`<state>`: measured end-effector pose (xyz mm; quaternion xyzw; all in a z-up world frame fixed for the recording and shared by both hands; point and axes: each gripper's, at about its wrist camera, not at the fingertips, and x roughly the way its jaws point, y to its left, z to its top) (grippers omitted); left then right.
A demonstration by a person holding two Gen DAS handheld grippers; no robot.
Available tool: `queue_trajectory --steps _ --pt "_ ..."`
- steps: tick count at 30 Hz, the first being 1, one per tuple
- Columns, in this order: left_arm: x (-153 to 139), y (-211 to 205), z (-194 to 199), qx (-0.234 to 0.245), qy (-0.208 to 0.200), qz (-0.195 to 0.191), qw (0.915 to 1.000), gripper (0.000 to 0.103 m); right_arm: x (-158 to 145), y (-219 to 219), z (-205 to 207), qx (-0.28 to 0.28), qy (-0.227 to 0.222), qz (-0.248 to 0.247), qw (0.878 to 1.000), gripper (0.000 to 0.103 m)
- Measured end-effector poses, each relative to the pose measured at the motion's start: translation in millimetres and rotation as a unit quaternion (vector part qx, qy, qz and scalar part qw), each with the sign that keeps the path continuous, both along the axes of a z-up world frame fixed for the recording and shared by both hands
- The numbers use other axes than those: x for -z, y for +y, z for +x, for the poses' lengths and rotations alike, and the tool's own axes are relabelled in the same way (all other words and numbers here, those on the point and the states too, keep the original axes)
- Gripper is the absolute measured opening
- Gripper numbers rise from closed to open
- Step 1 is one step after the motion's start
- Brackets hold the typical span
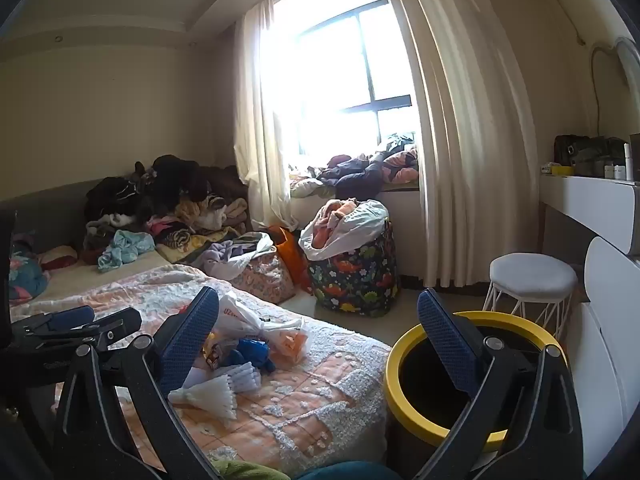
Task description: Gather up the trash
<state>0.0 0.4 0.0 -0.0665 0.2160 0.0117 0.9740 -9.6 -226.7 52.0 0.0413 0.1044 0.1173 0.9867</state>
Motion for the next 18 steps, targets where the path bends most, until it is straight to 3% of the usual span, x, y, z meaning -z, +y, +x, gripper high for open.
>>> queue_trajectory --steps 18 --pt "-1.6 -7.6 -1.5 0.012 -0.009 0.005 0.9999 0.092 -0.5 -1.3 -0.6 0.001 -0.002 0.000 1.000 0.097"
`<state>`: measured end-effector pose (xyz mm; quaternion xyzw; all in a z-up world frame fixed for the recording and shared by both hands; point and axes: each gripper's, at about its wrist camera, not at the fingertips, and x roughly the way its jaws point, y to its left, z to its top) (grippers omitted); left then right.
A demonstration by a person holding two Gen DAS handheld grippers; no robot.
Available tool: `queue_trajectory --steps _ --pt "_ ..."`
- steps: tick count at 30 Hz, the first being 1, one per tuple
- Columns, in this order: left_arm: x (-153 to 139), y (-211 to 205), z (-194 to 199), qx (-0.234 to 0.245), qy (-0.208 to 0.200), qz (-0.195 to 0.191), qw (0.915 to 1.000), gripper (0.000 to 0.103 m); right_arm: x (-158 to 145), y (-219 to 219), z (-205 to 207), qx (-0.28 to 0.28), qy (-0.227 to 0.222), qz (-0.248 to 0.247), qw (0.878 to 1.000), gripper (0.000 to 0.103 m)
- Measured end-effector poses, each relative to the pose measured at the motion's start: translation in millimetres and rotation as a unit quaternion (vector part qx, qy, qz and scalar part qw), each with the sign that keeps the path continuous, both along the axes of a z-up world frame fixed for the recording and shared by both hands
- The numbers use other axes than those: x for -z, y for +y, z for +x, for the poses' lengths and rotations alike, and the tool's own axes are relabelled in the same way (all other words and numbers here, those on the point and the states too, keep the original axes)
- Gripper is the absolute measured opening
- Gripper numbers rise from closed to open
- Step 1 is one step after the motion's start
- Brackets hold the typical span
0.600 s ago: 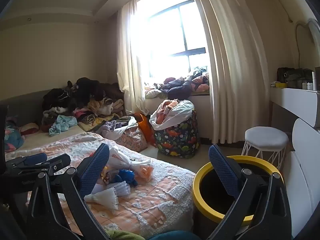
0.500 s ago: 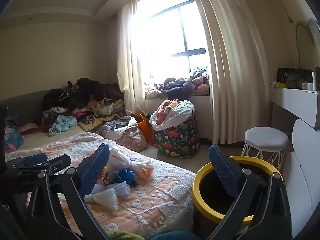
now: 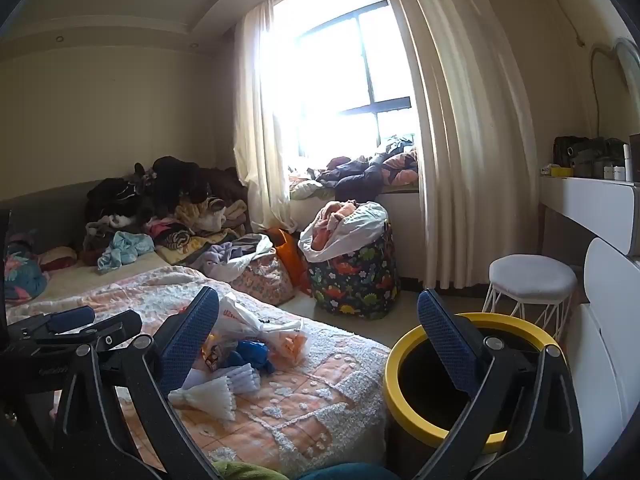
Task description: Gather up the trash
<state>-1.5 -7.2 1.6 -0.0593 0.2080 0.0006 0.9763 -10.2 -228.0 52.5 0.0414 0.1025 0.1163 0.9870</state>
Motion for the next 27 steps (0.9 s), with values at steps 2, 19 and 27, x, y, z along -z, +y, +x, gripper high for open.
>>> queue_trajectory --steps 2,19,27 --pt "0.1 -0.2 -0.2 0.000 0.000 0.000 1.0000 0.092 0.5 -0.3 -0.1 -0.001 0.000 0.000 1.000 0.097" --pt "0.2 -0.1 -1.4 0.001 -0.001 -0.001 1.0000 0.092 1.4 0.4 1.0 -0.001 0.000 0.003 1.000 0.097" --pt "0.5 0.3 -1.4 0.001 0.001 -0.003 1.0000 0.092 0.0 -1.3 -0.2 -0.001 0.001 0.003 1.000 0.097"
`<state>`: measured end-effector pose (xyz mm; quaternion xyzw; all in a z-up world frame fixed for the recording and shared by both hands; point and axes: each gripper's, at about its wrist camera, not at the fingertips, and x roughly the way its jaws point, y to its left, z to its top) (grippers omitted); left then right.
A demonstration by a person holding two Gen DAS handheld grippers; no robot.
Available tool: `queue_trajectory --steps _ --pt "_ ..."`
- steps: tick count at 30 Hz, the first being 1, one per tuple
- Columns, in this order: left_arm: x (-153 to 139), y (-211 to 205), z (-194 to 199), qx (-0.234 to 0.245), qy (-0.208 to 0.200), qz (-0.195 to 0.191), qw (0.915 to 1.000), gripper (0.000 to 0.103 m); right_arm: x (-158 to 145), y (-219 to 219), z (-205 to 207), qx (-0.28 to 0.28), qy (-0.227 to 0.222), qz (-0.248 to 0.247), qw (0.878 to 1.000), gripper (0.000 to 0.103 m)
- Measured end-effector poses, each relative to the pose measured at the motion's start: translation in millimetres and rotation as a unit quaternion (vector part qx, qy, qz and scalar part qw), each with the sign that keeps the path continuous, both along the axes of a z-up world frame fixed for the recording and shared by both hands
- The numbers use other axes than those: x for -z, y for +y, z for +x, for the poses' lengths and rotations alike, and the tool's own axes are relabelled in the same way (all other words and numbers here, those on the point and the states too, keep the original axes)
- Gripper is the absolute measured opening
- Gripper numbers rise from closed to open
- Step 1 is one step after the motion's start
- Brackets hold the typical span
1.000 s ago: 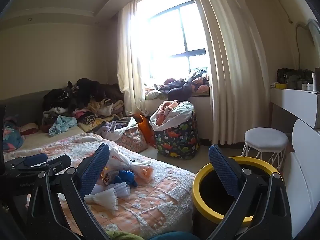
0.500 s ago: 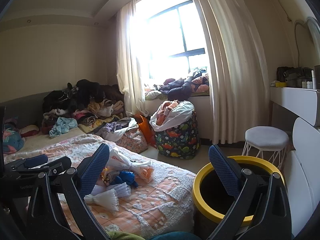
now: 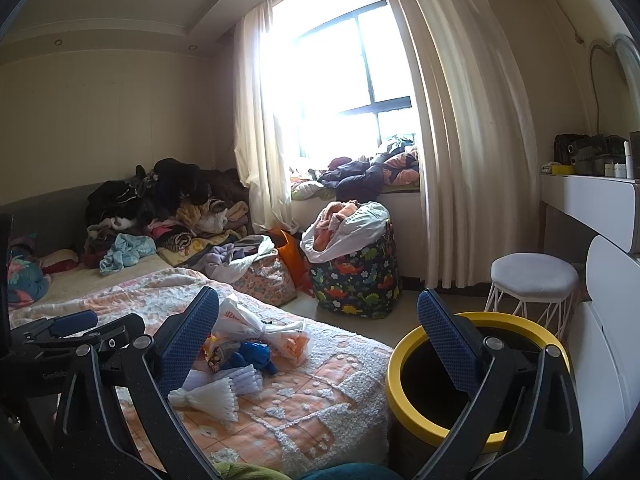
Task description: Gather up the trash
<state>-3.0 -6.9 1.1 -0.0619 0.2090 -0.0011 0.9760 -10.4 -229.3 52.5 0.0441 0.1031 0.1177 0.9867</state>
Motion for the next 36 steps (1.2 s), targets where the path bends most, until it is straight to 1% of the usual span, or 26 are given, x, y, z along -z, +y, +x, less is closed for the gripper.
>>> queue_trajectory --steps 19,28,36 --pt "1.6 5.3 0.1 -0.005 0.005 -0.002 1.0000 0.092 2.4 1.5 2.1 -0.002 0.004 0.001 1.000 0.097" --pt "11.1 33.0 10.6 -0.041 0.013 -0.022 0.9988 0.092 10.3 14.8 23.3 -0.035 0.034 -0.003 0.999 0.097" --pt "17.0 62.4 15.0 -0.076 0.020 -0.035 0.9963 0.092 10.4 50.2 45.1 -0.092 0.061 -0.016 0.994 0.097"
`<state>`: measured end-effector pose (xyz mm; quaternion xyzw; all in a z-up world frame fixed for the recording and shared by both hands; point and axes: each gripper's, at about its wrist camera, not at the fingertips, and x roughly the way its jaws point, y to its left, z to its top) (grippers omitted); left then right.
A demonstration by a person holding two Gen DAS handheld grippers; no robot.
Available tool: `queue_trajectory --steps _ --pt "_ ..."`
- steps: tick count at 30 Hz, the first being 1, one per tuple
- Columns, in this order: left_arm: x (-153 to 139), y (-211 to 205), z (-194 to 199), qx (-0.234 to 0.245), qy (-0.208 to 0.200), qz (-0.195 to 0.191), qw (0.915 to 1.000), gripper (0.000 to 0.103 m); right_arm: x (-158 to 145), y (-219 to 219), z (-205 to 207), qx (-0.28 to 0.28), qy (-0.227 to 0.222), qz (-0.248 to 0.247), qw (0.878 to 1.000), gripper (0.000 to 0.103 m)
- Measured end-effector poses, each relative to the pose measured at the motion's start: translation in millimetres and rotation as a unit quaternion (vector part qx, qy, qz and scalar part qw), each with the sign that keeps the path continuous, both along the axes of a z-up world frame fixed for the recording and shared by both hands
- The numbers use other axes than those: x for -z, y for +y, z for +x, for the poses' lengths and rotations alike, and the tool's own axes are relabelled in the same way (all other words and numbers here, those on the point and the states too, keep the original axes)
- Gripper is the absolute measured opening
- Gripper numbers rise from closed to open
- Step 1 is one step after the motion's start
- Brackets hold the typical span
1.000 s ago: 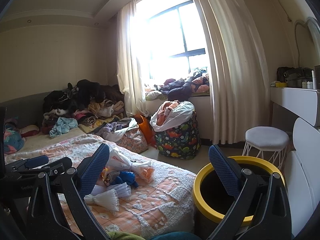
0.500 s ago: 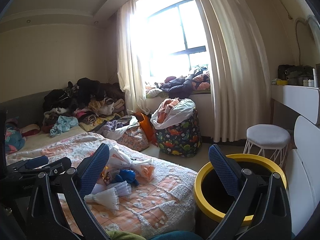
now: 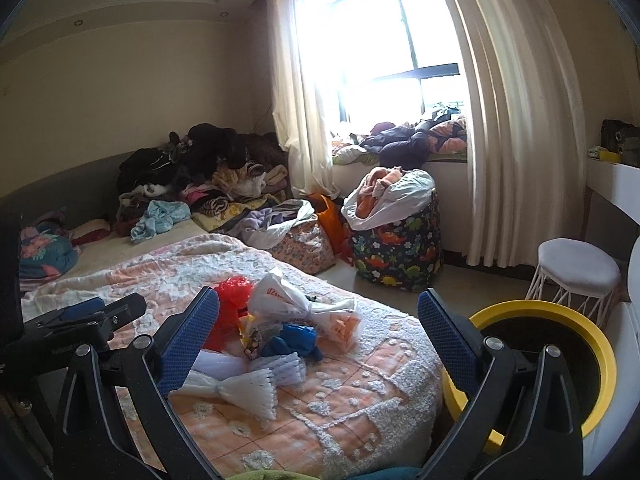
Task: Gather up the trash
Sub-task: 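Reach the left tool to the red plastic bag and close on it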
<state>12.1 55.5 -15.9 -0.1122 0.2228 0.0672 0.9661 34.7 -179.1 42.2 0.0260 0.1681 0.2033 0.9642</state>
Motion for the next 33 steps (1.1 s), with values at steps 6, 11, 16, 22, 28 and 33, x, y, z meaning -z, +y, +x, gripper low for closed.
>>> queue_trajectory --steps 6,11,16,22,28,33 --pt "4.6 25.3 6.0 -0.020 0.006 -0.012 0.9997 0.092 -3.6 28.6 13.3 -0.041 0.001 -0.029 0.999 0.097" --pt "7.7 42.6 17.3 -0.017 0.010 -0.019 0.9996 0.092 -1.2 45.1 36.5 -0.070 0.013 -0.050 0.996 0.097" --pt "16.3 54.1 37.3 0.005 0.027 -0.039 0.9989 0.092 3.4 63.4 63.4 -0.089 0.034 -0.078 0.992 0.097" --pt "38.2 62.9 75.3 0.029 0.085 -0.058 0.9942 0.092 8.2 79.9 93.4 -0.099 0.048 -0.095 0.989 0.097" --pt "61.5 69.4 106.3 0.054 0.134 -0.074 0.9868 0.092 17.8 92.6 126.3 -0.111 0.083 -0.099 0.985 0.097" --pt "73.6 71.9 123.0 0.072 0.154 -0.098 0.9806 0.087 29.4 107.7 147.7 -0.116 0.108 -0.108 0.981 0.097"
